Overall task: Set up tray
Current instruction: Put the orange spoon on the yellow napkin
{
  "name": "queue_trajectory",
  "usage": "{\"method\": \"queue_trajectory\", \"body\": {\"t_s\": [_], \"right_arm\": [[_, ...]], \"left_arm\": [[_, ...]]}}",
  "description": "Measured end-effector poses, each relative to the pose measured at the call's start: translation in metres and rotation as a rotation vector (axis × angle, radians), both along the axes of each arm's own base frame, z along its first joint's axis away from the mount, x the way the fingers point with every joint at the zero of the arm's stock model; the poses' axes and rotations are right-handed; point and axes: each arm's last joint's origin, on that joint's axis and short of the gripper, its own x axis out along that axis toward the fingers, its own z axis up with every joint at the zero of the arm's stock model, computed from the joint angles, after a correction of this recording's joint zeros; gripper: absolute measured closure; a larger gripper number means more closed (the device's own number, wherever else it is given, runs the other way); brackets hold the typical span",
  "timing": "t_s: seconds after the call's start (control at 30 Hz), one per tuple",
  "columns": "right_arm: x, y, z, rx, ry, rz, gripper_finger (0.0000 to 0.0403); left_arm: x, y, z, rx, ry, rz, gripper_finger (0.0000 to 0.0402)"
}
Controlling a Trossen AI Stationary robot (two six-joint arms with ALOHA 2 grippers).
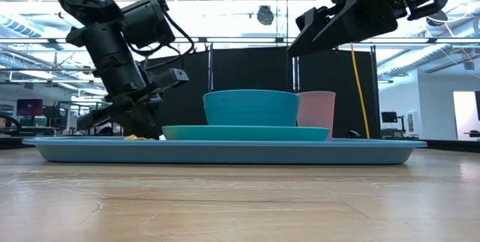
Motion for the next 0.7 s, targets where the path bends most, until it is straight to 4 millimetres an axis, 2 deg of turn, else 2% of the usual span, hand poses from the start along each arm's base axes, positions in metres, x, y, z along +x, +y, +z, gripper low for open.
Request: {"method": "queue_trajectory", "body": {"t_s": [0.7], "right_arm": [[0.000, 0.000, 0.000, 0.000, 0.002, 0.000, 0.0187]], "left_arm": [[-0.001, -0.012, 0.000, 0.060, 0.011, 0.015, 0.0394]]}}
